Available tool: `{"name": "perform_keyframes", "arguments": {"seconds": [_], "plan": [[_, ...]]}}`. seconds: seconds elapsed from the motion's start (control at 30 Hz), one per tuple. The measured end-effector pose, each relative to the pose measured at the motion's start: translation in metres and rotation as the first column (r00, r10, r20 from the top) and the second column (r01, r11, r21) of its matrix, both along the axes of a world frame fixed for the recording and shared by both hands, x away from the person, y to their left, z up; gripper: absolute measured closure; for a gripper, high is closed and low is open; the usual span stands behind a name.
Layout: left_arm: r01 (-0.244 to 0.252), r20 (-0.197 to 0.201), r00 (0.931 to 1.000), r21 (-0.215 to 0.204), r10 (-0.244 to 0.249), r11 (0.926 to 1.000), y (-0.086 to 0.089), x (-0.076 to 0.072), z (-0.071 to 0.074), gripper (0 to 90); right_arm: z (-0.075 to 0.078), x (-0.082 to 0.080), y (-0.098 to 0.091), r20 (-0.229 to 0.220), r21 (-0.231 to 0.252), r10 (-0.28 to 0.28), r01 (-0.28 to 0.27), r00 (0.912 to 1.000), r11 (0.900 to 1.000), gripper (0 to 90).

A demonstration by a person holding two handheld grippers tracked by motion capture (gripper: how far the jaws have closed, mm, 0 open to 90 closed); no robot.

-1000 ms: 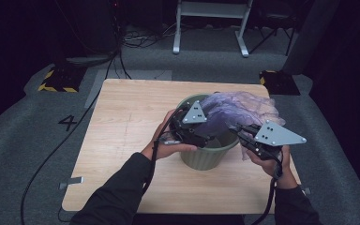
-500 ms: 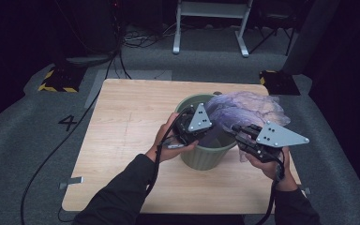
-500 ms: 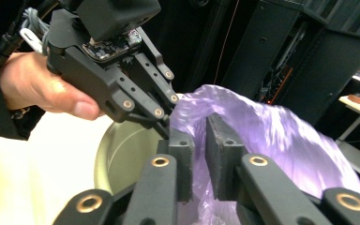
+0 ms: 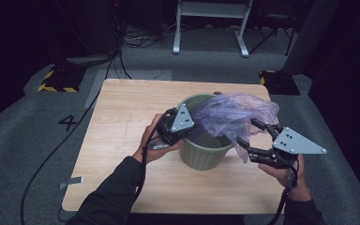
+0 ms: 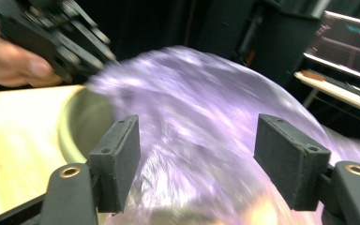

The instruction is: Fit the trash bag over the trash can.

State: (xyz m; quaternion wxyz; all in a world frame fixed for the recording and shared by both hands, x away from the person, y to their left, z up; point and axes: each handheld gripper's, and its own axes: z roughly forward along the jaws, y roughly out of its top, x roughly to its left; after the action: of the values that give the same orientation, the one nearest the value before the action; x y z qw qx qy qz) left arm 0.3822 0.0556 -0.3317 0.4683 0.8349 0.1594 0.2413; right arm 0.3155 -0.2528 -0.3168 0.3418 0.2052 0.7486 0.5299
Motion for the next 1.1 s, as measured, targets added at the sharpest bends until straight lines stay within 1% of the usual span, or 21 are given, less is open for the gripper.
{"name": "perform_keyframes", "arguments": {"seconds": [0.13, 0.2, 0.27, 0.33, 0.47, 0.53, 0.57, 0.63, 0.7, 0.73, 0.77, 0.8, 0.83, 0.87, 0.9, 0.93, 0.97, 1.03, 1.07, 1.1], "plan": [[-0.016, -0.023, 0.9996, 0.002, 0.016, 0.9999, 0.01, 0.005, -0.004, 89.7, -0.012, 0.0, -0.012, -0.024, 0.012, -0.044, 0.044, 0.9988, 0.999, 29.7], [-0.022, -0.038, 0.999, -0.005, 0.022, 0.9997, 0.013, 0.008, -0.007, 89.7, -0.018, 0.0, -0.019, -0.044, 0.031, -0.051, 0.053, 0.9977, 0.9981, 29.3], [-0.03, -0.045, 0.9986, -0.006, 0.03, 0.9995, 0.015, 0.01, -0.008, 89.6, -0.024, -0.001, -0.024, -0.061, 0.043, -0.053, 0.056, 0.9968, 0.9975, 28.9], [-0.032, -0.043, 0.9986, -0.008, 0.032, 0.9995, 0.017, 0.011, -0.01, 89.4, -0.027, -0.004, -0.026, -0.061, 0.04, -0.042, 0.045, 0.9972, 0.9982, 27.2], [-0.045, -0.042, 0.9981, -0.015, 0.045, 0.9989, 0.018, 0.012, -0.012, 86.9, -0.032, -0.013, -0.02, -0.06, 0.034, 0.014, -0.012, 0.9981, 0.9993, 25.5], [-0.04, -0.05, 0.998, -0.024, 0.039, 0.9989, 0.02, 0.012, -0.013, 86.4, -0.034, -0.015, -0.016, -0.071, 0.036, 0.041, -0.038, 0.9966, 0.9986, 24.9], [-0.039, -0.051, 0.998, -0.027, 0.037, 0.9989, 0.021, 0.012, -0.014, 85.3, -0.035, -0.014, -0.014, -0.079, 0.037, 0.044, -0.041, 0.9959, 0.9985, 24.8], [-0.042, -0.041, 0.9983, -0.029, 0.041, 0.9987, 0.022, 0.011, -0.014, 82.2, -0.036, -0.011, -0.012, -0.085, 0.041, 0.042, -0.039, 0.9955, 0.9984, 24.4], [-0.047, -0.035, 0.9984, -0.037, 0.045, 0.9982, 0.023, 0.01, -0.012, 76.7, -0.034, -0.007, -0.013, -0.101, 0.078, 0.044, -0.036, 0.994, 0.9963, 26.2], [-0.049, -0.031, 0.9984, -0.044, 0.047, 0.9978, 0.024, 0.01, -0.012, 73.7, -0.033, -0.005, -0.013, -0.106, 0.094, 0.056, -0.046, 0.9928, 0.9944, 28.0], [-0.052, -0.03, 0.9983, -0.058, 0.051, 0.9969, 0.025, 0.01, -0.011, 68.0, -0.032, -0.003, -0.013, -0.106, 0.103, 0.061, -0.05, 0.9925, 0.9934, 30.5], [-0.05, -0.033, 0.9983, -0.073, 0.048, 0.9961, 0.026, 0.01, -0.01, 60.6, -0.031, -0.002, -0.012, -0.105, 0.106, 0.06, -0.048, 0.9927, 0.9932, 36.4], [-0.056, -0.034, 0.998, -0.084, 0.053, 0.9949, 0.027, 0.009, -0.01, 54.5, -0.031, 0.0, -0.012, -0.108, 0.107, 0.065, -0.054, 0.9921, 0.9928, 44.9], [-0.063, -0.026, 0.9978, -0.089, 0.061, 0.994, 0.027, 0.008, -0.009, 49.1, -0.031, 0.001, -0.011, -0.106, 0.106, 0.074, -0.063, 0.9916, 0.9924, 50.3], [-0.064, -0.02, 0.9979, -0.099, 0.062, 0.993, 0.028, 0.006, -0.008, 42.7, -0.03, 0.002, -0.009, -0.101, 0.104, 0.071, -0.06, 0.9924, 0.9928, 57.4], [-0.048, -0.02, 0.9988, -0.123, 0.046, 0.9912, 0.028, 0.005, -0.007, 35.6, -0.03, 0.003, -0.008, -0.091, 0.096, 0.064, -0.055, 0.9938, 0.9939, 67.2], [-0.029, -0.02, 0.9994, -0.138, 0.027, 0.99, 0.029, 0.003, -0.005, 31.6, -0.029, 0.004, -0.008, -0.087, 0.089, 0.067, -0.06, 0.9939, 0.9943, 70.4], [0.008, -0.006, 0.9999, -0.159, -0.009, 0.9873, 0.027, -0.002, -0.002, 26.4, -0.028, 0.005, -0.007, -0.085, 0.087, 0.073, -0.065, 0.9937, 0.9941, 79.4], [0.025, -0.008, 0.9996, -0.165, -0.027, 0.9859, 0.026, -0.003, 0.0, 24.1, -0.028, 0.006, -0.007, -0.083, 0.089, 0.076, -0.069, 0.9936, 0.9936, 83.3], [0.036, -0.004, 0.9993, -0.167, -0.037, 0.9854, 0.024, -0.005, 0.001, 24.1, -0.028, 0.006, -0.007, -0.083, 0.091, 0.08, -0.073, 0.9933, 0.9932, 85.8]]}}
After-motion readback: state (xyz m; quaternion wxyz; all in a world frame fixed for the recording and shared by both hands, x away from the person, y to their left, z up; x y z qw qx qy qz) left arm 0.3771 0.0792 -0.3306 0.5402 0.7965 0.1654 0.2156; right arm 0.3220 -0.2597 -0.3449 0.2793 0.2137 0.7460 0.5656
